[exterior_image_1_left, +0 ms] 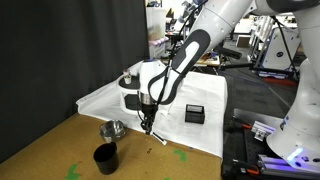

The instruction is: Pick up the marker from the black cup and put it on the table, then move the silver bowl backward

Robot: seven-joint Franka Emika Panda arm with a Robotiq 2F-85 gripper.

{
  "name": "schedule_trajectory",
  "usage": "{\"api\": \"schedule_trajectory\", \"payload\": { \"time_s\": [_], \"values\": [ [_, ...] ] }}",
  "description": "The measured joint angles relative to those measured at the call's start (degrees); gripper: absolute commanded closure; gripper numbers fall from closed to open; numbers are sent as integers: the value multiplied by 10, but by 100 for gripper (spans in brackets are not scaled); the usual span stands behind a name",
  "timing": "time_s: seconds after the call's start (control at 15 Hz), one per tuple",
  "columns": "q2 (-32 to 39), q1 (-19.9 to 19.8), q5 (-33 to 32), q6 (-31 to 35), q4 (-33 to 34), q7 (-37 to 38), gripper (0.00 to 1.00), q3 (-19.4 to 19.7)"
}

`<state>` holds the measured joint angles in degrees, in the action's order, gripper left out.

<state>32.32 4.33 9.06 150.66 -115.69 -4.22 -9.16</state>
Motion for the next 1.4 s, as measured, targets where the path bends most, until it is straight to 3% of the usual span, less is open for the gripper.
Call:
{"api": "schedule_trajectory", "payload": {
  "time_s": [0.27,0.33,0.4,0.87,1.0,1.4],
  "values": [
    [36,-19,36,27,-2,-17,95,-30],
    [42,-19,37,33,-1,-17,67,-34],
    [47,-19,37,38,0,-17,53,-38],
    [55,-6,35,54,17,-12,4,-47],
    [55,5,21,56,21,0,0,-40],
    [47,62,-51,44,38,48,0,-5]
  ]
}}
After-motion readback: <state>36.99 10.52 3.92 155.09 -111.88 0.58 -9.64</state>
